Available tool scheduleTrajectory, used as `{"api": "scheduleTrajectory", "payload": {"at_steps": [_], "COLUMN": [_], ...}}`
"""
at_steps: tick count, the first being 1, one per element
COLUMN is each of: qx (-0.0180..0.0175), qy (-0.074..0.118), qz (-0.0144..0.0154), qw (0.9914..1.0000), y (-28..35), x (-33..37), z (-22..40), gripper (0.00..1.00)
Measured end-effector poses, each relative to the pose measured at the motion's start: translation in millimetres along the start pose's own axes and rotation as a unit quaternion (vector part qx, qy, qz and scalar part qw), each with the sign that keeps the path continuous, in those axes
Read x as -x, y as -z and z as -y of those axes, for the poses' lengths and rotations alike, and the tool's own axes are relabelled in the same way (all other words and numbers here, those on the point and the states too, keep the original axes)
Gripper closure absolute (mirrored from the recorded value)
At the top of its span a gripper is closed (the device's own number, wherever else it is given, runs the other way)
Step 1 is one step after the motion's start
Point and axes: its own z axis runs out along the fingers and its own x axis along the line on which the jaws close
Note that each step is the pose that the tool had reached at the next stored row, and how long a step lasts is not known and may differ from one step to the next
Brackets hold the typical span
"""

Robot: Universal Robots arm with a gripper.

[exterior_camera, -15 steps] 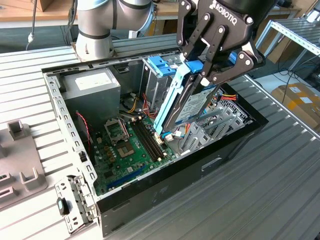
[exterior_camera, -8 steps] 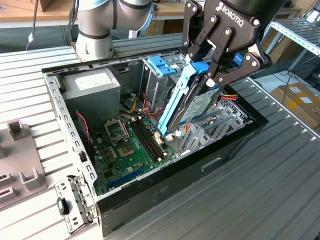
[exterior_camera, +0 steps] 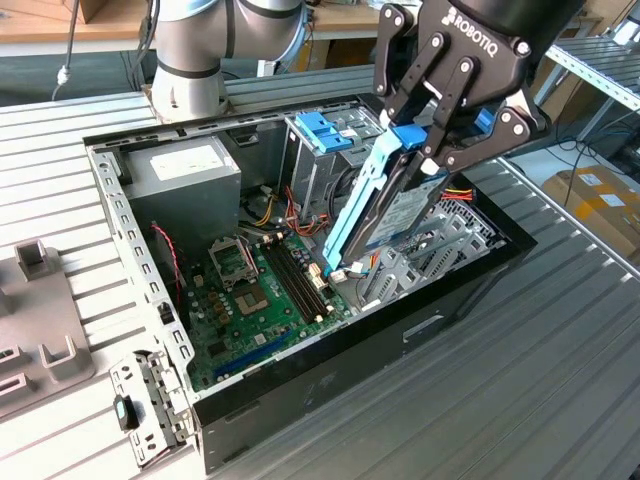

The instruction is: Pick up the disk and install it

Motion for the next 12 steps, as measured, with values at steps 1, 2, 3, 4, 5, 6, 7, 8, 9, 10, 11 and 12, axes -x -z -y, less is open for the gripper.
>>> {"api": "scheduleTrajectory", "payload": {"at_steps": [1, 2, 3, 4, 5, 6, 7, 8, 9, 10, 11, 12], "qx": [0.0, 0.0001, 0.0002, 0.0003, 0.0004, 0.0004, 0.0005, 0.0007, 0.0008, 0.0009, 0.0011, 0.0012], "qy": [0.0, 0.0, 0.0, 0.0, 0.0, 0.0, 0.0, 0.0, 0.0, 0.0, 0.0, 0.0], "qz": [0.0, 0.0001, 0.0, 0.0, 0.0, 0.0, 0.0001, 0.0, 0.0, 0.0001, 0.0, 0.0], "qw": [1.0, 1.0, 1.0, 1.0, 1.0, 1.0, 1.0, 1.0, 1.0, 1.0, 1.0, 1.0], "y": [-0.1, -0.2, -0.3, -0.4, -0.5, -0.5, -0.7, -0.7, -0.8, -0.9, -0.9, -1.0], "x": [-0.3, -0.9, -1.3, -1.8, -2.2, -2.5, -3.0, -3.3, -3.7, -4.0, -4.4, -4.8], "z": [0.7, 2.4, 4.0, 6.0, 7.4, 8.3, 10.2, 11.9, 13.0, 14.2, 15.4, 16.8], "gripper": [0.63, 0.63, 0.63, 0.63, 0.63, 0.63, 0.63, 0.63, 0.63, 0.63, 0.63, 0.63]}}
